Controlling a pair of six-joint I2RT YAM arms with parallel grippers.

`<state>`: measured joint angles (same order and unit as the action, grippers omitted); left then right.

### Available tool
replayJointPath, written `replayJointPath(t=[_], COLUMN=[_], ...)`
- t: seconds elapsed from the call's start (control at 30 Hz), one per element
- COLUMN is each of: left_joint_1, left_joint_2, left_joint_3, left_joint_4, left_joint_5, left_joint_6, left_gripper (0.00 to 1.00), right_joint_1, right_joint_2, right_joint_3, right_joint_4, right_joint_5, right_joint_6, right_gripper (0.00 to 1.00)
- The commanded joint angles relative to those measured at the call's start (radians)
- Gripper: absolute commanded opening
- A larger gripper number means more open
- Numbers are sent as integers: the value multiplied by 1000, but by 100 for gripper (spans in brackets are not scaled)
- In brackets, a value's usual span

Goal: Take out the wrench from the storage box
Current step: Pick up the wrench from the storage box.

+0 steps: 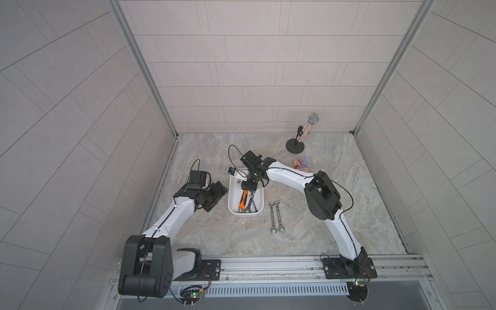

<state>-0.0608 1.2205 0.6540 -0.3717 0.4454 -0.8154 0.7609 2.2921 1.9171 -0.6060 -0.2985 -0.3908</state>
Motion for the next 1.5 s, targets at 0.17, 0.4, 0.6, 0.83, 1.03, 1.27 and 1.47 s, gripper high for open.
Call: replayJointPath(t=[0.17, 0.4, 0.6, 0.83, 1.03, 1.27, 1.47], left_joint_1=[25, 27, 27, 27, 28, 27, 29], left_joint_2=[10, 14, 8, 4, 2, 1, 1], left_joint_3=[10, 9, 8, 6, 5, 6, 4], left_joint_4=[-13, -15, -15, -13, -13, -13, -12], left_joint_5=[12, 16, 14, 12, 12, 12, 10], left_joint_6=[7, 8, 8, 7, 7, 7, 6], left_gripper=[86, 86, 86, 86, 86, 86, 86], right_joint_1=[2, 6, 15, 21, 23, 25, 31], right_joint_2=[53, 77, 92, 109, 114, 125, 131], right_joint_3=[105, 106, 106, 105, 97, 95, 73], right_joint_4=[1, 0, -12, -19, -21, -21, -18], right_joint_5=[-5, 7, 15, 43, 76, 88, 88], right_joint_6=[124, 124, 124, 135, 147, 165, 185], right_gripper=[40, 39, 38, 37, 37, 37, 35])
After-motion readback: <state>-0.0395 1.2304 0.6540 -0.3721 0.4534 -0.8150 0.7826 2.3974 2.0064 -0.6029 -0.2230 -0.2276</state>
